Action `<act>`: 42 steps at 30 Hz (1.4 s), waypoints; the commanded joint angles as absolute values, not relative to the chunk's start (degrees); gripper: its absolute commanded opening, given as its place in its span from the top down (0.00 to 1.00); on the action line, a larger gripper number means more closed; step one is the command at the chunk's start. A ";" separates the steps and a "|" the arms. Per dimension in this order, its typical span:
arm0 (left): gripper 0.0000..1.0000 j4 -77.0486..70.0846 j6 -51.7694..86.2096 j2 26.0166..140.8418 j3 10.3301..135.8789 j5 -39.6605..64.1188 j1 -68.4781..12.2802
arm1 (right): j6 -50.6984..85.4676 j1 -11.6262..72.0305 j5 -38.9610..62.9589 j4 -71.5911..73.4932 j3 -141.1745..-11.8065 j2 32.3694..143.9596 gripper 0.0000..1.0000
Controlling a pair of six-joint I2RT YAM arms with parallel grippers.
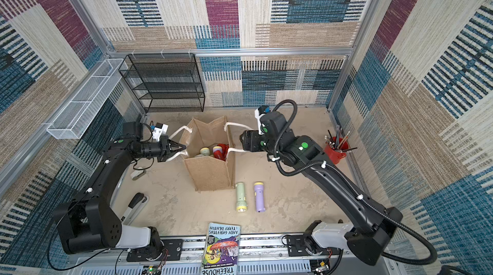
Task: Put the flashlights into the tote bags
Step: Pick up the flashlight from the center of the board.
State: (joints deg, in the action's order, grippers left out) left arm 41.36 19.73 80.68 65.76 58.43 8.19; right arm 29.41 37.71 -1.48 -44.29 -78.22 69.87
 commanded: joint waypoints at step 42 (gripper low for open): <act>1.00 40.17 19.34 81.11 65.52 58.77 8.26 | 50.67 39.51 16.14 -32.95 -30.99 57.48 0.23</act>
State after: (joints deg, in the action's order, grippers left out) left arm 40.88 19.75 80.86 65.36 58.87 8.19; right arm 46.52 37.93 14.59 -38.48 -31.81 58.46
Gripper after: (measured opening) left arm 0.065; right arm 0.766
